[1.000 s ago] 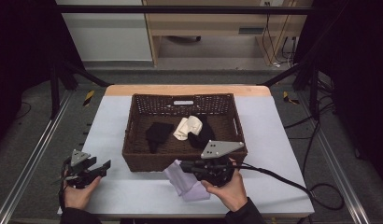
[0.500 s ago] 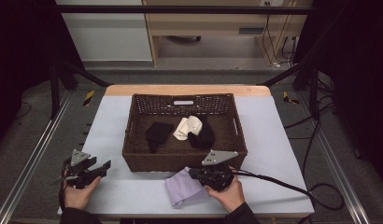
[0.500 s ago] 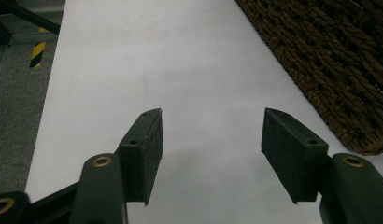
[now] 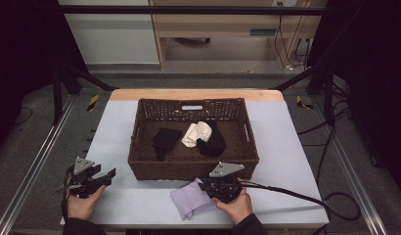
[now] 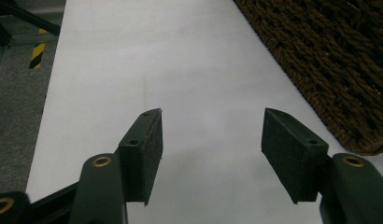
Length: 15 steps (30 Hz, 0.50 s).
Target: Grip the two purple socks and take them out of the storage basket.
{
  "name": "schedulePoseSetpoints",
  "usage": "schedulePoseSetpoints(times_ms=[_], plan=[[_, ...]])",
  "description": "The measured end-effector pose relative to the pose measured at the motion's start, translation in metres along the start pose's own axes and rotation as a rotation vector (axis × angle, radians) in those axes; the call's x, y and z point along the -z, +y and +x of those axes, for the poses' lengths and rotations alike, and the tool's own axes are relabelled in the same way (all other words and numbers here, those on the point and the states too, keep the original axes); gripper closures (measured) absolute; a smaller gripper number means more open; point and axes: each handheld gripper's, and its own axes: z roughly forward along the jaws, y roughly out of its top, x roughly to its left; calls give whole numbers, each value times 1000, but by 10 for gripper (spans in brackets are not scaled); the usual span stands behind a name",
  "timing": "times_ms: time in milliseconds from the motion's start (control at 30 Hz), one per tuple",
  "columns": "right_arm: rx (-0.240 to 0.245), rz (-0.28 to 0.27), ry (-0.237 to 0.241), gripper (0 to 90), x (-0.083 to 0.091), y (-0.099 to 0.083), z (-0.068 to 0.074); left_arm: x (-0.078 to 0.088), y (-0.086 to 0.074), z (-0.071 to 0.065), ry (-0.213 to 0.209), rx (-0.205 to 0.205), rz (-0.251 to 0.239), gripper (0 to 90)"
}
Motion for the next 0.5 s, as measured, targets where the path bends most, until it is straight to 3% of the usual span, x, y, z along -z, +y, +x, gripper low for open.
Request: schedulePoseSetpoints(times_ms=[133,500], plan=[[10,-70,-7,645,14,2,0,0,0,0,-1,-3,0,382],[-67,-202,-83,531,60,-9,-18,2,0,0,-3,4,-11,378]])
